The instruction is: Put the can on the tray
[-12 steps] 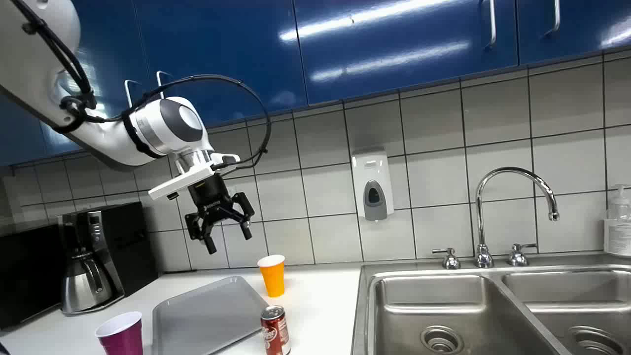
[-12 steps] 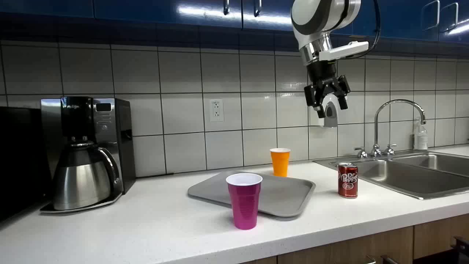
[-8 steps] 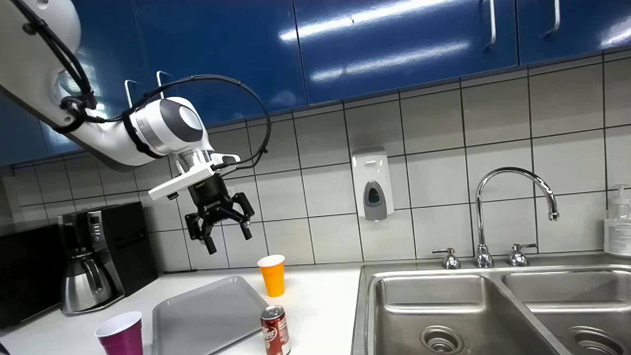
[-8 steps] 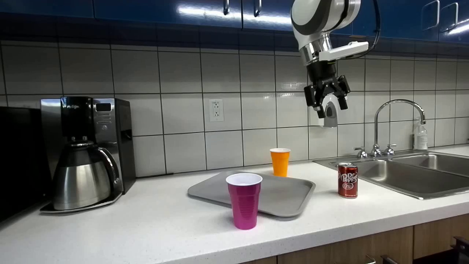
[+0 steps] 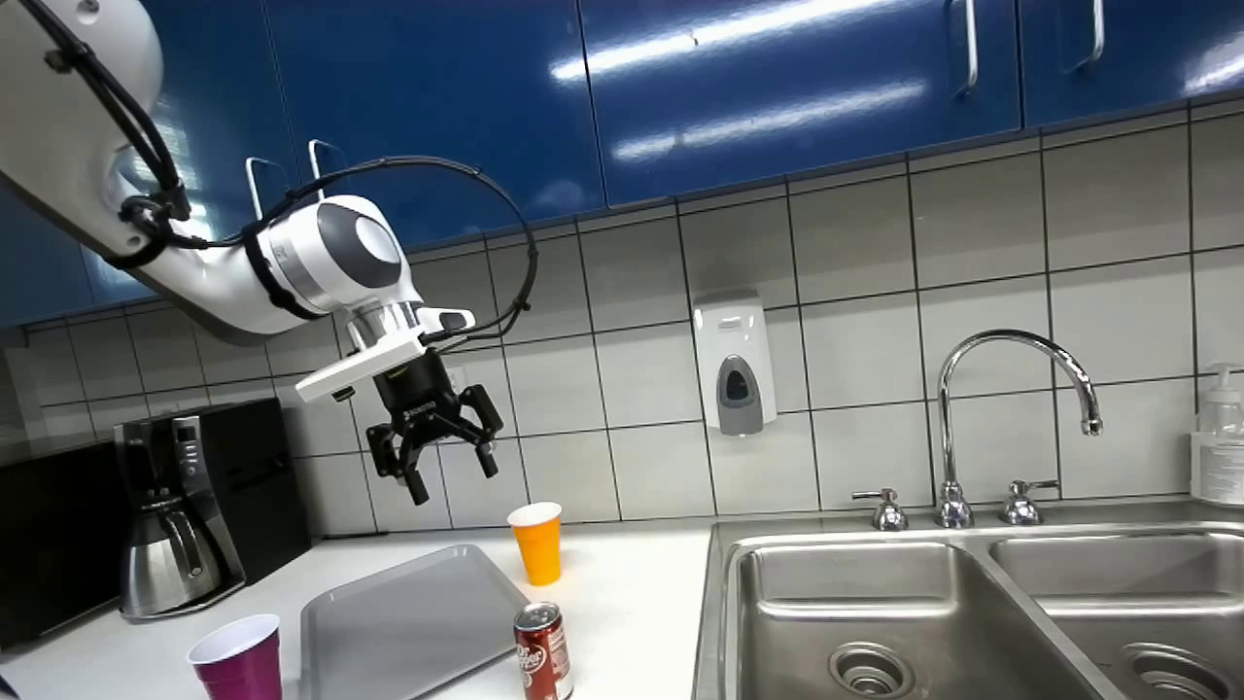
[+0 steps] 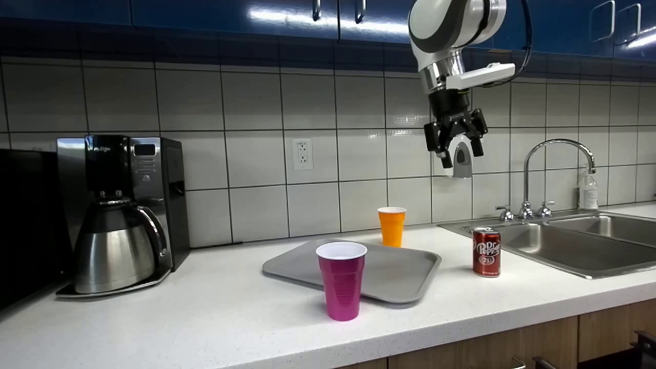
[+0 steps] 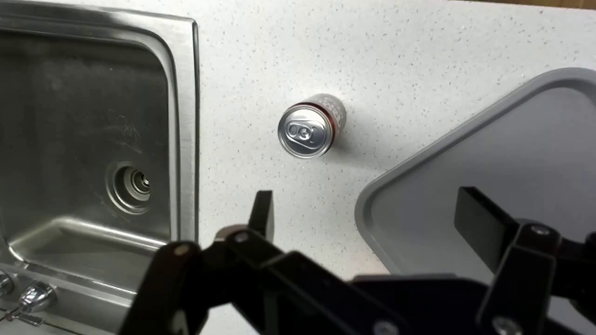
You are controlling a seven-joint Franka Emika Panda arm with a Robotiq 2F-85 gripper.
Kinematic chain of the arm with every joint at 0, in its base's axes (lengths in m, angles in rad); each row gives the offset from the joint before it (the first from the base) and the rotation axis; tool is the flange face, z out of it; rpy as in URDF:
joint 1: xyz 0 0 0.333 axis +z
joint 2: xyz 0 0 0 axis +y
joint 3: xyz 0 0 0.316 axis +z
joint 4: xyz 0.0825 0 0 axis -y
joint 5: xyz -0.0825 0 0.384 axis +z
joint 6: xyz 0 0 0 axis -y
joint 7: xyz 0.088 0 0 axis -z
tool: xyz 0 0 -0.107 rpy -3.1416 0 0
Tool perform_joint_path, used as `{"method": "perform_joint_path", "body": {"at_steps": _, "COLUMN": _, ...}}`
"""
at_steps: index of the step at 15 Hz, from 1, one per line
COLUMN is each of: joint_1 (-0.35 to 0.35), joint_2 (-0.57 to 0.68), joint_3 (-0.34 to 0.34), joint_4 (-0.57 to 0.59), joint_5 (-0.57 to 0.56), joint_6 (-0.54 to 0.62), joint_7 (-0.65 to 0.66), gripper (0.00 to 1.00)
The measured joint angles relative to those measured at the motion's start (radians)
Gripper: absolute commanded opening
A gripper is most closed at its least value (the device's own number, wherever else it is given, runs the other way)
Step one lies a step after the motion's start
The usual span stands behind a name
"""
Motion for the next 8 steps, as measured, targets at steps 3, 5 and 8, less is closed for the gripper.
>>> {"method": "perform_joint_path", "body": {"at_steps": 3, "joint_1": 0.0, "joint_2": 0.001, "joint_3": -0.014, "joint_4": -0.043, "joint_5": 0.0, "joint_6": 0.103, "joint_7": 0.001, "gripper": 1.0}}
{"method": "perform_joint_path", "body": {"at_steps": 5, "joint_1": 0.0, "joint_2": 0.003, "joint_3": -0.028, "joint_4": -0.072, "joint_5": 0.0, "joint_6": 0.163, "joint_7": 0.001, "gripper": 1.0}}
{"method": "perform_joint_path", "body": {"at_steps": 8, "joint_1": -0.003, "joint_2": 0.011, "joint_3": -0.048, "joint_4": -0.105, "joint_5": 0.0, "joint_6": 0.23, "joint_7": 0.001, "gripper": 1.0}}
